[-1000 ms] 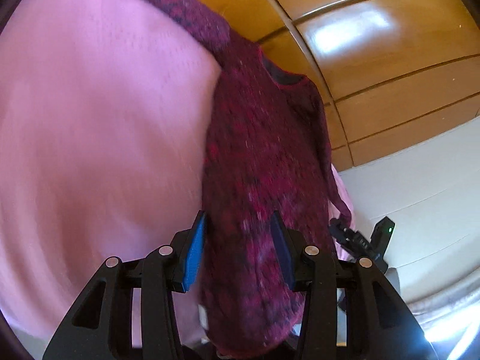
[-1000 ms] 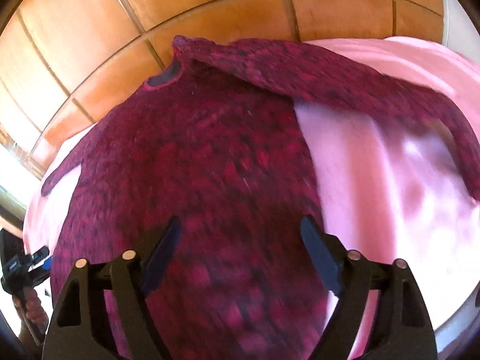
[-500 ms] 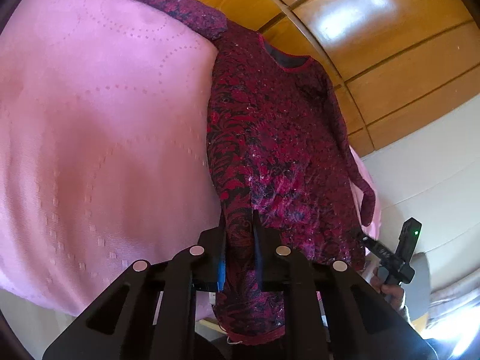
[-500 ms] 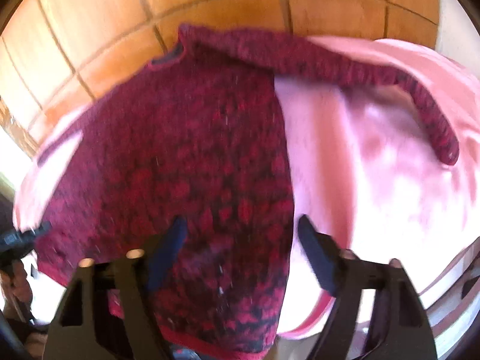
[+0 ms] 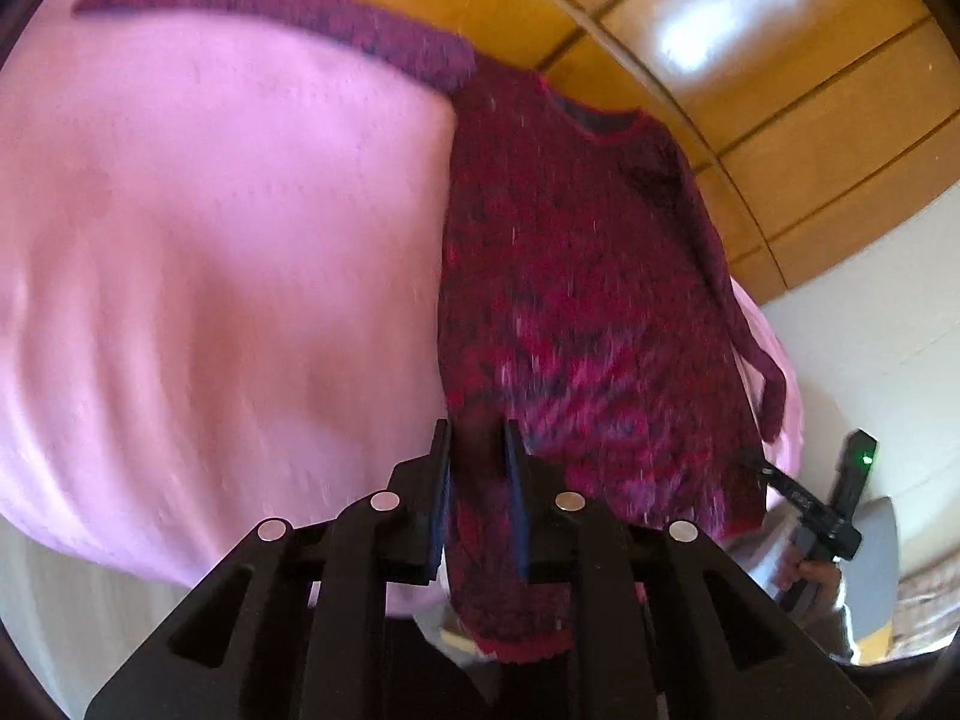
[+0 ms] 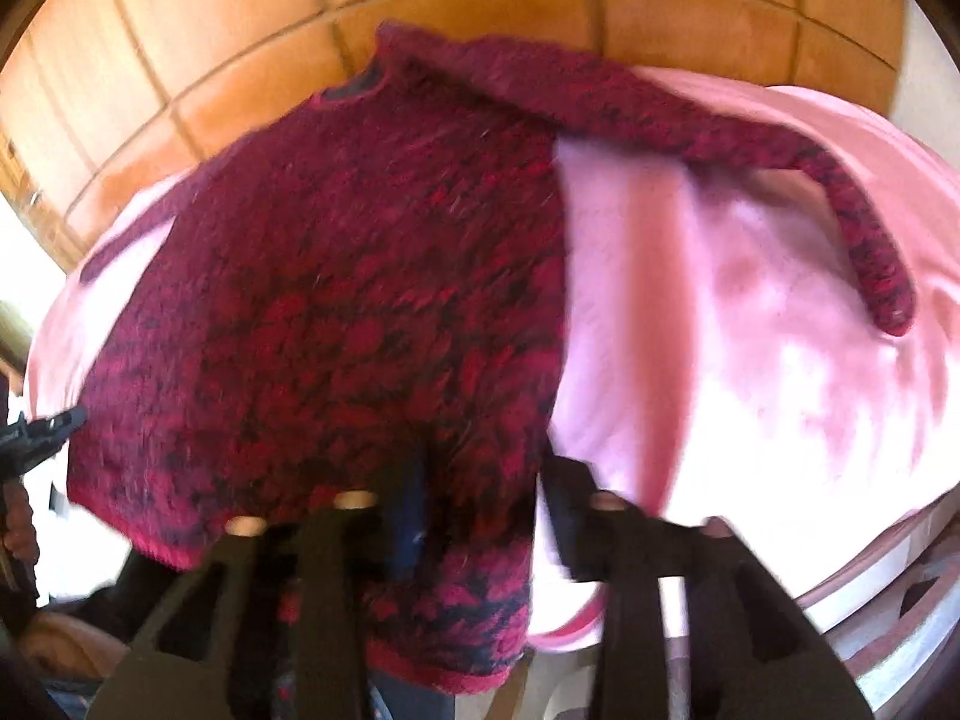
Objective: Fold small clothes
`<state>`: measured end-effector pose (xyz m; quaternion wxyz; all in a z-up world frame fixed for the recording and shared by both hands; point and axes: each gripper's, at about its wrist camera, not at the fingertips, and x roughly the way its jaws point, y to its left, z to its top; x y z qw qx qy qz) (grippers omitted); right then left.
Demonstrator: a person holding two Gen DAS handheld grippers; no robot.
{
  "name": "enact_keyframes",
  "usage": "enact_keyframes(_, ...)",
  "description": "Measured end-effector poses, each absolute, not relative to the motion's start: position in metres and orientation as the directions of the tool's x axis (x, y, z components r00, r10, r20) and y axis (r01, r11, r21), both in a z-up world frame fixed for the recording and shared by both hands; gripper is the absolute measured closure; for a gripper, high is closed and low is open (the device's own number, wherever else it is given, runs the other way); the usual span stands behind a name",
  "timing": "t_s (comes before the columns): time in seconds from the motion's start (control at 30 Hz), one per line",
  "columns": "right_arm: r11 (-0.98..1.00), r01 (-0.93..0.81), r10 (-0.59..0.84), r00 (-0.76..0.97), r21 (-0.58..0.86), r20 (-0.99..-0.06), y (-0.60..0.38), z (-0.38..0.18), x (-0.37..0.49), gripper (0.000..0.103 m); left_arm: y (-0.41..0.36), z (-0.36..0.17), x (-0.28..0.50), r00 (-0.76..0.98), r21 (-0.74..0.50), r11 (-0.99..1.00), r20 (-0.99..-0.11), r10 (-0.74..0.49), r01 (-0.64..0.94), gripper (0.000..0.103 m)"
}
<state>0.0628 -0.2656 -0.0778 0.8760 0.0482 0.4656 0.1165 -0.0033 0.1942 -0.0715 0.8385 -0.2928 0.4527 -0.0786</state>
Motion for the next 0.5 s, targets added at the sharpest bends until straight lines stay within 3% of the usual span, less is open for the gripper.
enact_keyframes(0.07,0.979,-0.12,0.202,0.593,0.163,-0.78,-0.28,-0.068,0.066,0.05,0.198,-0.057,0.002,0.616,-0.536,0.834,-0.702,-0.357,-0.128,0.07)
enact_keyframes(0.13,0.996,-0.032,0.082,0.656,0.082,-0.75,-0.295,-0.058,0.072,0.034,0.2,-0.046,0.008,0.643,-0.525,0.842,-0.689,-0.335,-0.124,0.069)
enact_keyframes(0.2,0.995,0.097,-0.085,0.701,-0.023,-0.708,-0.316,-0.051,0.079,0.032,0.197,-0.036,0.016,0.67,-0.502,0.858,-0.674,-0.31,-0.108,0.069)
enact_keyframes(0.33,0.955,0.19,-0.292,0.725,-0.227,-0.624,-0.334,-0.051,0.1,0.028,0.178,-0.035,0.036,0.659,-0.493,0.867,-0.675,-0.331,-0.069,0.069)
enact_keyframes(0.47,0.916,0.174,-0.367,0.725,-0.361,-0.582,-0.343,-0.064,0.129,0.028,0.141,-0.038,0.054,0.635,-0.447,0.895,-0.687,-0.353,0.014,0.069)
enact_keyframes(0.5,0.916,0.16,-0.365,0.711,-0.367,-0.601,-0.348,-0.071,0.142,0.035,0.133,-0.04,0.059,0.625,-0.442,0.896,-0.691,-0.363,0.032,0.069)
